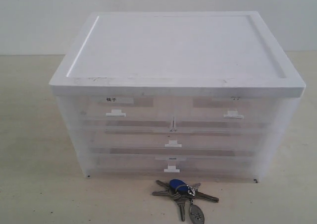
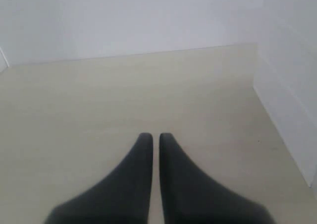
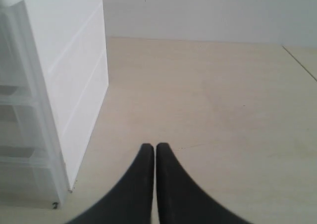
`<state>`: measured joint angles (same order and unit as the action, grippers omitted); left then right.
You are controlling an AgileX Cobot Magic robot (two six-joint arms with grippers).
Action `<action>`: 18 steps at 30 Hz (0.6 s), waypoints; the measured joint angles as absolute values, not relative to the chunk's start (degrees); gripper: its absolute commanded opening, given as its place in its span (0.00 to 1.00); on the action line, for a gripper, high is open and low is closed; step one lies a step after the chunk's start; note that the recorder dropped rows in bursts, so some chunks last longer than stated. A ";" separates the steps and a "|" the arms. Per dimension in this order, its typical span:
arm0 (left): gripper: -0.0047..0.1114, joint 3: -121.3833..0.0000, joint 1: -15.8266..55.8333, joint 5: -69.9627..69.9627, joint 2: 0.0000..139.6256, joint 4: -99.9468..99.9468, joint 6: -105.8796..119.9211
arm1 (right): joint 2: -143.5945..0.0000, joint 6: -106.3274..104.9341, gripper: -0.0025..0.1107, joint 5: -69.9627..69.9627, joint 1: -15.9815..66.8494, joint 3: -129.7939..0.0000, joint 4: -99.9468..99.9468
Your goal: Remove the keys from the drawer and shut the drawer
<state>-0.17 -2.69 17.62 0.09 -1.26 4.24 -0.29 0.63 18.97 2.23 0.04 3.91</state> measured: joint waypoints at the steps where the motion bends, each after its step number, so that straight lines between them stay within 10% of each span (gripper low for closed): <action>1: 0.08 -0.17 -2.69 17.62 0.09 -1.26 4.24 | -0.29 0.63 0.02 18.97 2.23 0.04 3.91; 18: 0.08 -0.17 -2.69 17.62 0.09 -1.26 4.24 | -0.29 0.85 0.02 19.02 2.23 0.04 3.22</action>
